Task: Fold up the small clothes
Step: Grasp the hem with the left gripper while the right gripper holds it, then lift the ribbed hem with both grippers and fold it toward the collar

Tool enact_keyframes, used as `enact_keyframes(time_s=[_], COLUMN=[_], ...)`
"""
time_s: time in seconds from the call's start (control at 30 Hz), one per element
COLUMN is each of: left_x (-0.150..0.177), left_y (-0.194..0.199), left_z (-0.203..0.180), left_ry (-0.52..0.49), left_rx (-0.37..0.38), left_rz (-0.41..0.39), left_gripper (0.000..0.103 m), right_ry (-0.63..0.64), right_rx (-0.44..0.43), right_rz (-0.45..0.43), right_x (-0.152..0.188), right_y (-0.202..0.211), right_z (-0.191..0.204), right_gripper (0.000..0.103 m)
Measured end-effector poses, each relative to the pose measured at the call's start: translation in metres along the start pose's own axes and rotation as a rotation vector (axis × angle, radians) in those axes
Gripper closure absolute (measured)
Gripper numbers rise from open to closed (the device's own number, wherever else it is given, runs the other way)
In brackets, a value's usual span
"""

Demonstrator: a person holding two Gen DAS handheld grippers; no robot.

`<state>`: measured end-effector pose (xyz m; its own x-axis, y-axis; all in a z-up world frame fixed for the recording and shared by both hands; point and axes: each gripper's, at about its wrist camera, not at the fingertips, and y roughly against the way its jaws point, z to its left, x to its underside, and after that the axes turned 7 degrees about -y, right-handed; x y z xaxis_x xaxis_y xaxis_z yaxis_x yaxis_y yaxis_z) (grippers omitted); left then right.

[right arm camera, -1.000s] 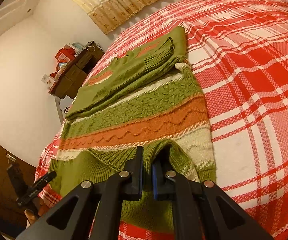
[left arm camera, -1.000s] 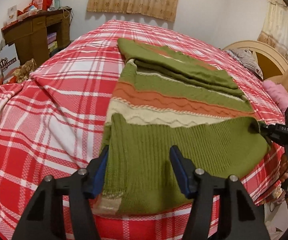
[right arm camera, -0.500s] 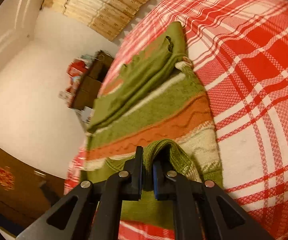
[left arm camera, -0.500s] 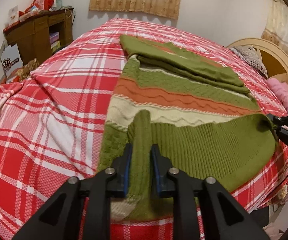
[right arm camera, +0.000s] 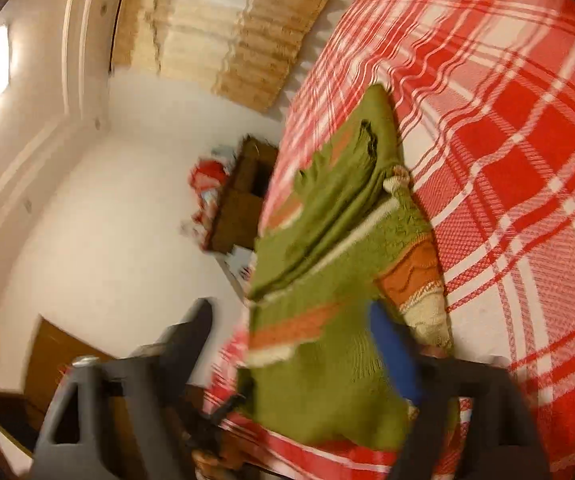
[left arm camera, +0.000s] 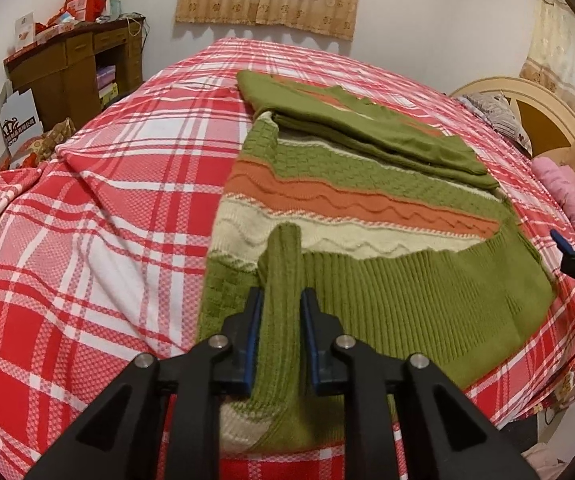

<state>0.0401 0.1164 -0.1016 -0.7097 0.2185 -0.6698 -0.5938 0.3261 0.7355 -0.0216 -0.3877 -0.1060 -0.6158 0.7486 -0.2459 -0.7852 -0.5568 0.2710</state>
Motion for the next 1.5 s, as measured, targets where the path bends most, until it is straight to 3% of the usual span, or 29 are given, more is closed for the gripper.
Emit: enact_keyframes(time_s=[0.07, 0.13, 0.23, 0.37, 0.47, 0.53, 0.57, 0.6, 0.67, 0.7, 0.77, 0.87, 1.0, 1.17, 1.5], left_x=[-0.001, -0.002, -0.002, -0.002, -0.003, -0.002, -0.002, -0.002, -0.002, -0.002, -0.002, -0.004, -0.009, -0.023, -0.067], left_y=[0.0, 0.0, -0.001, -0.001, -0.001, -0.001, -0.001, -0.001, -0.001, -0.001, -0.001, 0.0, 0.006, 0.02, 0.018], left_z=[0.0, -0.002, -0.005, -0.006, -0.011, -0.013, -0.012, -0.012, -0.009, -0.008, -0.007, -0.008, -0.006, -0.009, -0.012], left_ry=[-0.002, -0.012, -0.026, -0.02, -0.043, -0.053, -0.052, -0.051, -0.04, -0.032, -0.023, -0.02, -0.014, -0.022, 0.007], left_rx=[0.0, -0.001, 0.0, 0.04, 0.022, 0.016, 0.017, 0.017, 0.025, 0.033, 0.042, 0.047, 0.048, 0.034, -0.014], left_rz=[0.001, 0.001, -0.001, -0.005, -0.004, -0.005, -0.004, -0.005, -0.001, -0.001, 0.001, 0.013, 0.025, -0.029, -0.088], left_gripper=[0.082, 0.082, 0.08, 0.058, 0.057, 0.058, 0.062, 0.073, 0.085, 0.085, 0.086, 0.089, 0.094, 0.095, 0.095], right_ry=[0.144, 0.312, 0.487, 0.67, 0.72, 0.755, 0.799, 0.847, 0.944, 0.941, 0.922, 0.877, 0.87, 0.849, 0.87], right_rx=[0.097, 0.202, 0.303, 0.446, 0.505, 0.529, 0.542, 0.564, 0.638, 0.628, 0.65, 0.632, 0.626, 0.583, 0.572], right_rz=[-0.07, -0.077, 0.027, 0.133, 0.183, 0.216, 0.211, 0.227, 0.228, 0.236, 0.22, 0.192, 0.124, 0.025, -0.056], right_x=[0.0, 0.007, 0.024, 0.046, 0.053, 0.057, 0.059, 0.065, 0.077, 0.078, 0.076, 0.074, 0.081, 0.077, 0.065], right_y=[0.012, 0.011, -0.015, -0.066, -0.095, -0.106, -0.109, -0.112, -0.115, -0.114, -0.109, -0.099, -0.086, -0.068, -0.071], right_z=[0.018, 0.036, 0.051, 0.052, 0.042, 0.033, 0.032, 0.033, 0.039, 0.04, 0.042, 0.042, 0.057, 0.086, 0.113], right_gripper=[0.02, 0.02, 0.02, 0.02, 0.02, 0.02, 0.02, 0.02, 0.049, 0.056, 0.081, 0.089, 0.09, 0.09, 0.09])
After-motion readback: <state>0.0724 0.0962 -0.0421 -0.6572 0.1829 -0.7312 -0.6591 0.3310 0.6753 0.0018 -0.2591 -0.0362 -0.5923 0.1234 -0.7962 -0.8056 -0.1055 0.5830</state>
